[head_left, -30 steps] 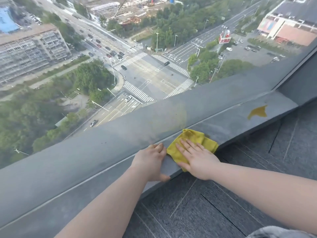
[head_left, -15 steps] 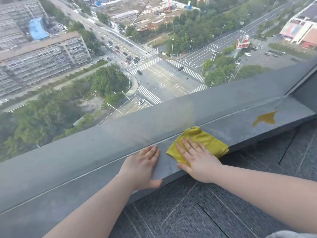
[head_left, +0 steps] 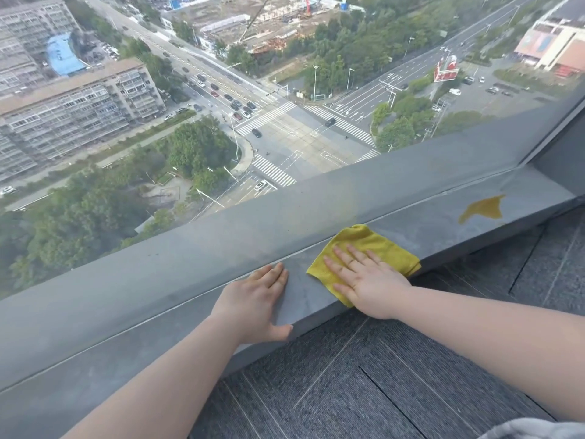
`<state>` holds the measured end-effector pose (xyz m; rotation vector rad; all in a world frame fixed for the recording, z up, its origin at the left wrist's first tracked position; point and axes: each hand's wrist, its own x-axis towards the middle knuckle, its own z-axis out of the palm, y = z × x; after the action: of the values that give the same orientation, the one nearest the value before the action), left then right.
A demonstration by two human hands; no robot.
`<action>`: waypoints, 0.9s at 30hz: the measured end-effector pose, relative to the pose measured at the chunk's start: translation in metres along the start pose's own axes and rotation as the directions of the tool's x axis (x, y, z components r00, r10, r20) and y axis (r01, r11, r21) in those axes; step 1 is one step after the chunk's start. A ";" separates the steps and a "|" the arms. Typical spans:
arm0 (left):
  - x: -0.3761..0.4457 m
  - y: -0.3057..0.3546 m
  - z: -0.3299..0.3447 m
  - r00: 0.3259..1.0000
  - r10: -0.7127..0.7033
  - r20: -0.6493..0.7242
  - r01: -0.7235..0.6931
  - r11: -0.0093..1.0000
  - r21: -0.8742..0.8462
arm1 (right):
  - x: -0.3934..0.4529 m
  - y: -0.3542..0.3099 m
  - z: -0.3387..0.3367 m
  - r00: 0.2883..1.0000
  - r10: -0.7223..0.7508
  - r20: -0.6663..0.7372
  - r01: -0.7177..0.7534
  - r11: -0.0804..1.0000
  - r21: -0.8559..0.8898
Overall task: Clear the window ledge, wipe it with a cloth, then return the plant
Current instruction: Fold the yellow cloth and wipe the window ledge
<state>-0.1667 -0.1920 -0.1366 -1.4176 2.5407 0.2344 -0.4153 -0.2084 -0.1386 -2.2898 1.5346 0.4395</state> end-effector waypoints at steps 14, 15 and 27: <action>0.010 0.003 -0.021 0.976 -0.044 0.212 0.038 0.999 0.031 | 0.005 0.029 -0.001 1.000 -0.021 -0.015 0.021 1.000 0.013; 0.012 0.004 -0.026 0.970 -0.053 0.239 0.046 0.998 0.033 | 0.006 0.037 -0.003 1.000 -0.002 -0.015 0.002 1.000 0.013; 0.084 0.062 -0.064 0.985 -0.090 0.149 0.085 0.996 0.037 | 0.004 0.116 -0.008 0.990 0.129 -0.061 -0.121 0.985 0.125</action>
<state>-0.2696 -0.2436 -0.0958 -1.4389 2.3457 0.2760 -0.5213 -0.2567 -0.1464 -2.1455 1.6972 0.2939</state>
